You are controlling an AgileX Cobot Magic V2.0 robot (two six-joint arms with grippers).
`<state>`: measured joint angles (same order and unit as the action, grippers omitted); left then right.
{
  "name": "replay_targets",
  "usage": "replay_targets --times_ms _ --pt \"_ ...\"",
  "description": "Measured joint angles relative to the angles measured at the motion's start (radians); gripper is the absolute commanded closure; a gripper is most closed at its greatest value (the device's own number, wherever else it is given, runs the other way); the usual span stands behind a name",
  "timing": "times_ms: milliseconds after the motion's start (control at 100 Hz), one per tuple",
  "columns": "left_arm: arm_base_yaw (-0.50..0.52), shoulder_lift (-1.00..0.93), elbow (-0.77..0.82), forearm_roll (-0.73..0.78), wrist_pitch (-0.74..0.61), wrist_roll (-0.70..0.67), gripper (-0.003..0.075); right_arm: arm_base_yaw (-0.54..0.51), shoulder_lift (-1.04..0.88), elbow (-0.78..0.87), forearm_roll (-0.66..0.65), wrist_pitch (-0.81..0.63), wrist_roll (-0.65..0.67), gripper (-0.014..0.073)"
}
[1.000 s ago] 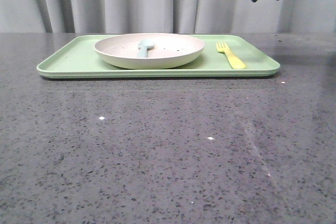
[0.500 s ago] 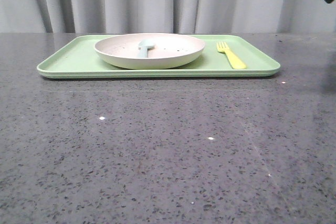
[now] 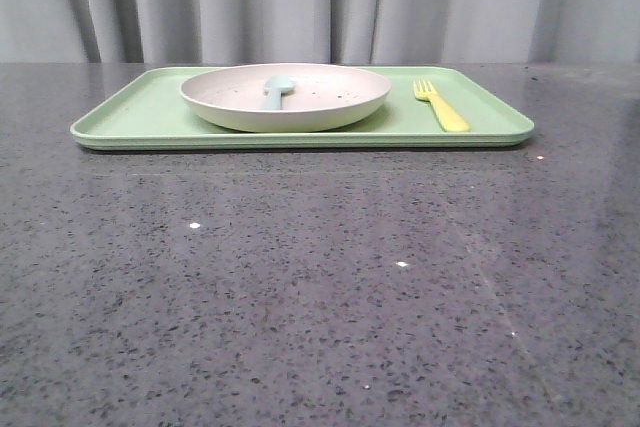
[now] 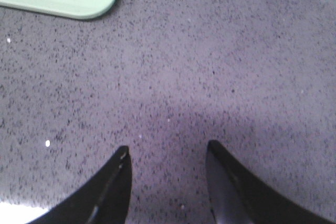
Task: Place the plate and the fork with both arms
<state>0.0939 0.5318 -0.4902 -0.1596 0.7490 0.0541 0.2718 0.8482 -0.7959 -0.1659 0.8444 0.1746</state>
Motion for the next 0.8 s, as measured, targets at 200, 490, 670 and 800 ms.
replay_targets --times_ms 200,490,670,800 --pt "0.000 0.000 0.000 0.000 0.000 0.000 0.0365 0.000 -0.146 0.091 -0.003 0.014 0.024 0.0243" --pt "0.000 0.000 0.000 0.000 0.000 0.000 0.0365 0.000 -0.270 0.166 -0.006 0.062 0.024 0.0243" --pt "0.000 0.000 0.000 0.000 0.000 0.000 0.0365 0.000 -0.279 0.168 -0.006 0.064 0.024 0.0280" --pt "0.000 0.000 0.000 0.000 0.000 0.000 0.0399 0.000 -0.279 0.168 -0.006 0.064 0.027 0.0410"
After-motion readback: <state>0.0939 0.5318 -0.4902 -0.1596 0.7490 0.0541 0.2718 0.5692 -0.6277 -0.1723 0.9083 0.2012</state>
